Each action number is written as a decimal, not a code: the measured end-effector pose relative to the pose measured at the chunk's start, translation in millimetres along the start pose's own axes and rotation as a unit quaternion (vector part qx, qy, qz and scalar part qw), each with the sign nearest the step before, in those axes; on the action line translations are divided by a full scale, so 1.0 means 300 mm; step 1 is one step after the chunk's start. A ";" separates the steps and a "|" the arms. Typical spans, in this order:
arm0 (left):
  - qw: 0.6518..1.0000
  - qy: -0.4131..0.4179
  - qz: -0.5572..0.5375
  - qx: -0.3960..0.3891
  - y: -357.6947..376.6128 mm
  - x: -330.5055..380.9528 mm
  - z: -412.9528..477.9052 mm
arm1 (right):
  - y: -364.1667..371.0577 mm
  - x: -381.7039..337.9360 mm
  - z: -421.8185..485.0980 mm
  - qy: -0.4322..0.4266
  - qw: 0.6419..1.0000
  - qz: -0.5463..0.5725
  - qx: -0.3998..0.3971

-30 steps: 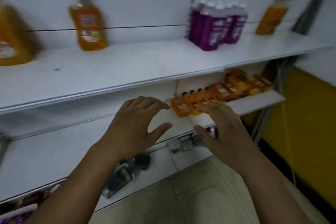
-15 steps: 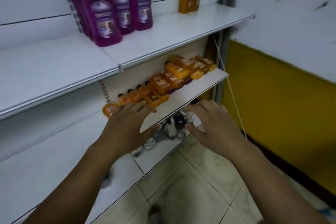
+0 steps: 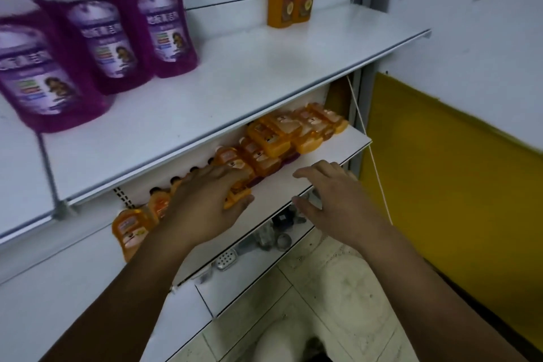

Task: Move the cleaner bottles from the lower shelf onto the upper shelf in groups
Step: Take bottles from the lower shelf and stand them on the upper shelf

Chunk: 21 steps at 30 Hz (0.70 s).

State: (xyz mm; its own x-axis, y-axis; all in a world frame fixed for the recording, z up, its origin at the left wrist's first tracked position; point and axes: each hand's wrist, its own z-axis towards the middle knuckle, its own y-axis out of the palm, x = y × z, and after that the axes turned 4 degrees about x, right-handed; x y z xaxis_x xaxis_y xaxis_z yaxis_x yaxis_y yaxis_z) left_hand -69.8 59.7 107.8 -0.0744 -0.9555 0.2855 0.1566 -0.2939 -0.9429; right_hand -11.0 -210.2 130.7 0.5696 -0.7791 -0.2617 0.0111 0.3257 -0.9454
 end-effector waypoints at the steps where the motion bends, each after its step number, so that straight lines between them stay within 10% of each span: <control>1: 1.000 -0.011 0.002 0.004 0.022 0.007 0.036 | 0.014 0.048 0.044 -0.007 1.000 0.010 -0.002; 11: 0.972 -0.235 -0.023 -0.004 0.272 0.090 0.293 | 0.172 0.472 0.442 -0.076 0.987 0.133 -0.056; 21: 0.809 -0.502 -0.301 0.054 0.543 -0.053 0.417 | 0.477 0.590 0.744 0.138 0.906 0.395 -0.059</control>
State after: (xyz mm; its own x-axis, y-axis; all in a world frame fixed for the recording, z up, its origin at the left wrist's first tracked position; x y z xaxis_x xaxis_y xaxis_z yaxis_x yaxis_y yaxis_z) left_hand 80.2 23.8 -28.8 0.6589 -0.1620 0.7346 0.4793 -0.6621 -0.5760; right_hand 274.9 -181.8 -7.4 0.1335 -0.4373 -0.8893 -0.4073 0.7938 -0.4516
